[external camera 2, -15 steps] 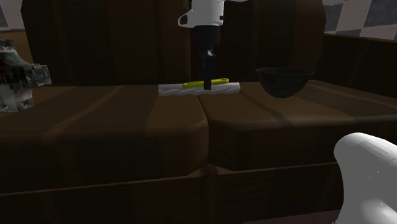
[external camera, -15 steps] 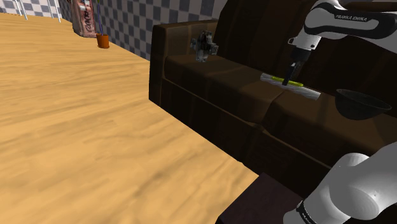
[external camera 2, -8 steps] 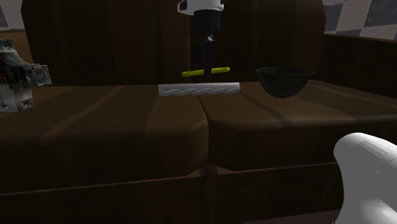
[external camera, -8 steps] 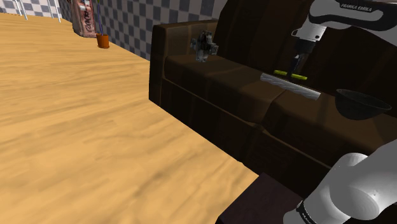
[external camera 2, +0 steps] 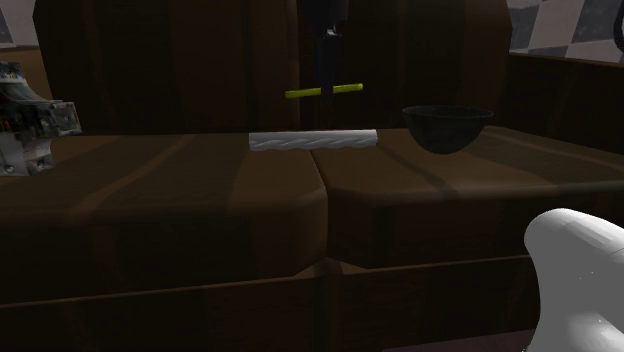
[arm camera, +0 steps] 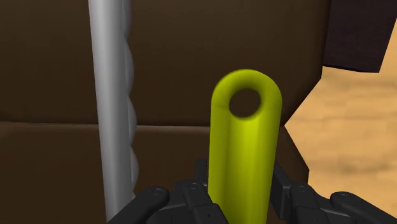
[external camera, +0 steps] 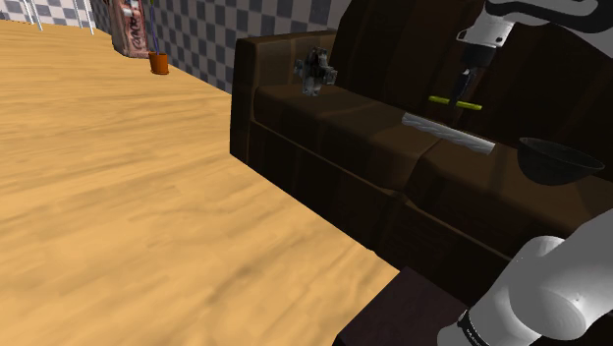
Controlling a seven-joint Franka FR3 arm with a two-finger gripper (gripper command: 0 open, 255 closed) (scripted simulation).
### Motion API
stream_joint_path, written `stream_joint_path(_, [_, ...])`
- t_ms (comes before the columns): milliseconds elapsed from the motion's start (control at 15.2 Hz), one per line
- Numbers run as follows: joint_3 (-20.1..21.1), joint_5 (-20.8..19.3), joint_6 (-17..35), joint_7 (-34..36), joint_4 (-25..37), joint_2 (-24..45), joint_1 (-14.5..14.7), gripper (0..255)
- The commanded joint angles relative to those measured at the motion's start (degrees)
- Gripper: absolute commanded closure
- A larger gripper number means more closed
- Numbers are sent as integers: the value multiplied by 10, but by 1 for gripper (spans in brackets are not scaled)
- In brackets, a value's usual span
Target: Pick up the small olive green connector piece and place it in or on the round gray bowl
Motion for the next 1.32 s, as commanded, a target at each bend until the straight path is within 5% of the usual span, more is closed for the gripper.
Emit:
stream_joint_path(0, [-3, 5, -19, -4, 30, 12, 1, 255])
stream_joint_path(330, [-11, 16, -62, -15, 97, 40, 1, 255])
stream_joint_path(1254, [-33, -97, -100, -108, -30, -158, -57, 255])
